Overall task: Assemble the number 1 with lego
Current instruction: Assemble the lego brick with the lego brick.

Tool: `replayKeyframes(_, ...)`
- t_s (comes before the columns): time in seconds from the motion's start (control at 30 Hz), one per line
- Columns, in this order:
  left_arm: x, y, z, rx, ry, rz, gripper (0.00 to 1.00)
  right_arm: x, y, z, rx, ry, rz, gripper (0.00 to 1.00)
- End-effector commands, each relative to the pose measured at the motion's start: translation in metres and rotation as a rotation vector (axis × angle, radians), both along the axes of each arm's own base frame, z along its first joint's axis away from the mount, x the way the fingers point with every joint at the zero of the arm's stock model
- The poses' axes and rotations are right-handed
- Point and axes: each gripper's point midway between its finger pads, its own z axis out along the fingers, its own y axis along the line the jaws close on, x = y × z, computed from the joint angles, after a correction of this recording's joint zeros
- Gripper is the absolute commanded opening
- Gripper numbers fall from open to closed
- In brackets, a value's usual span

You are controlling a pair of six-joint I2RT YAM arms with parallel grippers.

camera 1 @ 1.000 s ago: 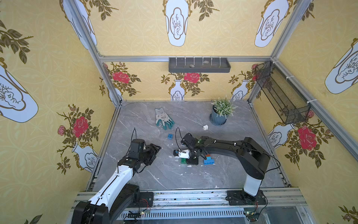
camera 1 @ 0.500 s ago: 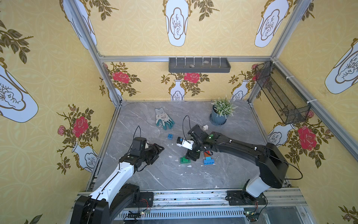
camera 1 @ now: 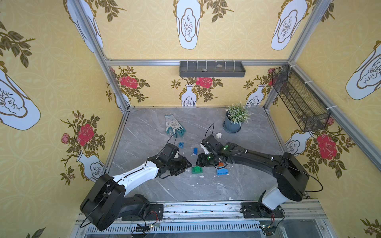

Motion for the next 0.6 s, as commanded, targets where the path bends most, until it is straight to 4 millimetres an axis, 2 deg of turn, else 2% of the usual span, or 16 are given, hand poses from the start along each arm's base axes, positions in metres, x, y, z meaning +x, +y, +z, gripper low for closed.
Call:
replayKeyframes(0.0,0.007,-0.01,0.001,-0.021,-0.034,-0.028,0.56,0.001,0.009,0.0,0.022,0.051,-0.045,0.55)
replayKeyframes(0.23,0.005,-0.017,-0.011,-0.02,0.002,-0.063,0.49,-0.002,0.006,-0.012,-0.016,0.081,-0.037,0.48)
replayKeyframes(0.57,-0.001,-0.021,-0.019,-0.008,0.027,-0.085,0.47,-0.01,0.001,-0.025,-0.042,0.122,-0.022,0.39)
